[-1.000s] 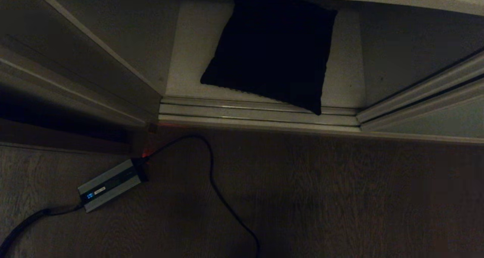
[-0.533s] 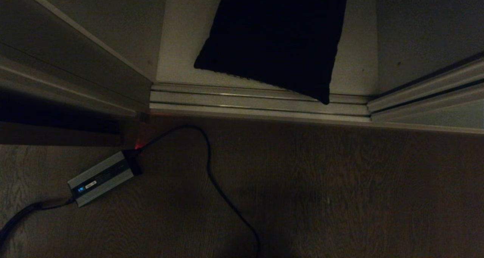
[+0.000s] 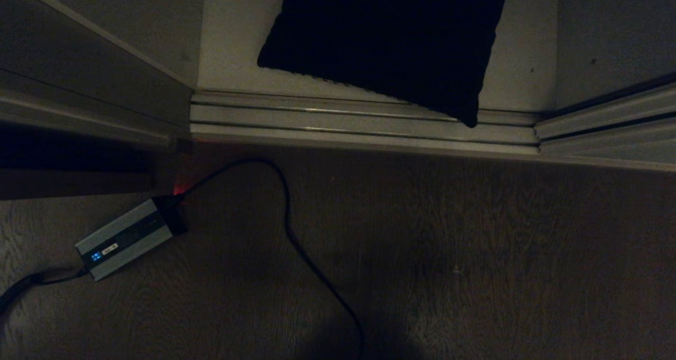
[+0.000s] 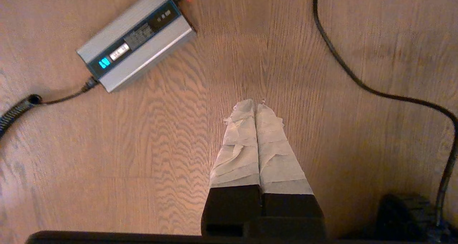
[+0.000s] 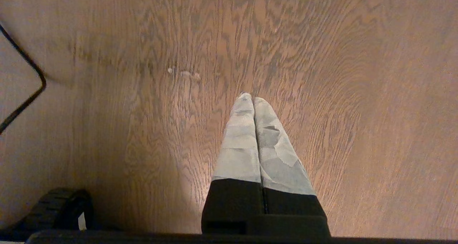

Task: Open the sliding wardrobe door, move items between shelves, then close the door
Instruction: Place the pillow on the higher shelf

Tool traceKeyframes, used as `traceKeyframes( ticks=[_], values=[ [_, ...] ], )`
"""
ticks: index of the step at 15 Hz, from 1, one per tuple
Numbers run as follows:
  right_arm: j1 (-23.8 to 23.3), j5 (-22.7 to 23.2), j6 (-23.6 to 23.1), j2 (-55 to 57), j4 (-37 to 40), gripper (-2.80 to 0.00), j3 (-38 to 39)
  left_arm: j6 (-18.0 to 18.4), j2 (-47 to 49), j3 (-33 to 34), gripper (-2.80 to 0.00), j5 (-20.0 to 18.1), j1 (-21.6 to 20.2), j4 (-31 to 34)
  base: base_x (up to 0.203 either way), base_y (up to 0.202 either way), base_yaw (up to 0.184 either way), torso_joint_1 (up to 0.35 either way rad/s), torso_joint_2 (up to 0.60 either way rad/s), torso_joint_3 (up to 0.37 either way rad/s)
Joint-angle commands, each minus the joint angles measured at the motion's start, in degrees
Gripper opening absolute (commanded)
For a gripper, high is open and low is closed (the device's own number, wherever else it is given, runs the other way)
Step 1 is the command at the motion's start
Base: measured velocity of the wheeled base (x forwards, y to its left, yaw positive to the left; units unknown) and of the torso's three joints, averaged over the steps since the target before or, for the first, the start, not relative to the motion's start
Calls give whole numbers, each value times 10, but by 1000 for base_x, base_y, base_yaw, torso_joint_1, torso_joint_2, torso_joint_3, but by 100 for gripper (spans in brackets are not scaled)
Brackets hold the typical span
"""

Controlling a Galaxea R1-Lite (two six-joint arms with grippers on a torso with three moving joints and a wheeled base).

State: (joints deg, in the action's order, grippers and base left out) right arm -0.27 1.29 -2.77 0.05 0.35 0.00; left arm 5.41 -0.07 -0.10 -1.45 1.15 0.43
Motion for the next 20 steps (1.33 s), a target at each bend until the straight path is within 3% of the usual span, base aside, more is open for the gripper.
traceKeyframes(
  ticks=[1,8,14,16,18,20],
  values=[
    [0,0,0,-1,0,-280,2,0,1,0,-280,0,0,-1,0,0,0,3,5,-186],
    [0,0,0,0,0,-280,2,-13,1,1,-280,1,-1,-1,0,0,0,1,3,-146],
    [0,0,0,-1,0,-280,2,17,2,-1,-280,-1,0,-2,0,0,0,0,0,0],
    [0,0,0,0,0,-280,2,26,7,-52,-280,-16,0,0,0,0,0,0,0,0],
    [0,0,0,0,0,-280,2,26,49,-112,-280,-58,0,14,0,0,0,0,0,0],
    [0,0,0,0,0,-280,2,-11,148,-163,-280,-85,1,14,0,0,0,0,0,0]
  ],
)
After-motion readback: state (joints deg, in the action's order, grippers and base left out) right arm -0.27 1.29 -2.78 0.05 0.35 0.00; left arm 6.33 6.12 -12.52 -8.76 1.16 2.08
